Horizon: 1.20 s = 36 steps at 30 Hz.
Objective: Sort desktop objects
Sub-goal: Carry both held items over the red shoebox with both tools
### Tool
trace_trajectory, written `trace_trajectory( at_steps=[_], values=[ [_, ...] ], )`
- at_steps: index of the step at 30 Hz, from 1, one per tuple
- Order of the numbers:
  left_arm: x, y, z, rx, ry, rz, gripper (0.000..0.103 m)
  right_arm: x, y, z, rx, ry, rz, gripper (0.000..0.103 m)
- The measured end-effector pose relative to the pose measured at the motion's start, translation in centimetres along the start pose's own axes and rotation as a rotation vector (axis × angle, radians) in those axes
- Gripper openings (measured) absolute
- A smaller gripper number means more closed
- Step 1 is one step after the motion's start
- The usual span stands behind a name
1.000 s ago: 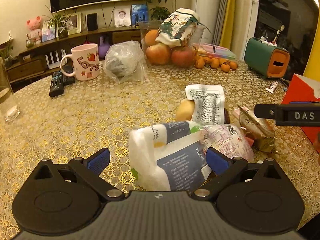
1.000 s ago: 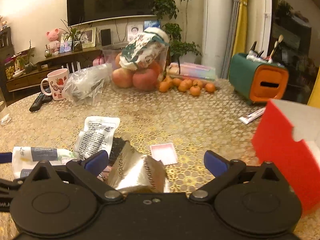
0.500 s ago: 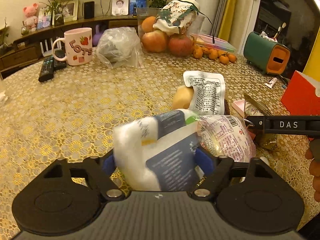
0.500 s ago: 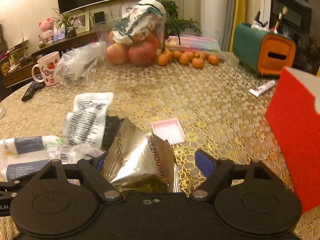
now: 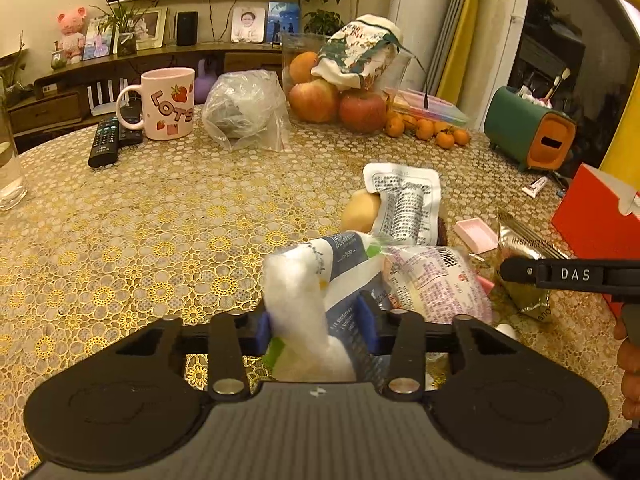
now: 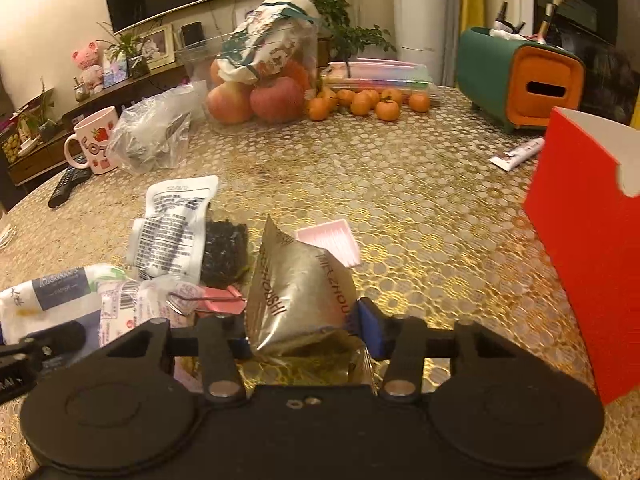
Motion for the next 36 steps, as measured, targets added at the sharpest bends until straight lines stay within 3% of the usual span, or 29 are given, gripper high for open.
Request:
trace_trajectory(
  at_steps=[4,15,25,36],
  values=[
    [-1.1,0.2,0.4,-0.001,0.000,0.021,0.025,-1.2,-0.2,1.0,0.009,-0.013,0.007,0.044],
    [-6.7,0.6,1.9,0.001,0.006,0.098,0.020,-6.4,-1.0,3.6,0.040,-0.008,0.035,0.043],
    [-10.7,1.5,6.8,0.054,-0.079,0.152,0.020,-11.8,-2.0,5.7,0.049,-0.002,0.066,0.043],
    [-12.4,2.8,14.7,0.165,-0.198,0.188,0.020,-16.7,-1.9,9.5,0.090,-0.011,0.120,0.043]
  ],
)
Point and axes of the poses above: each gripper's, at about its wrist camera, not at the fingertips, and x roughly the way its jaws point, z to its right, y to its top, the point moved 5 cm from there along x, roughly the way its jaws point, and after that the axes turned 5 degrees about x, right-handed, at the moved point
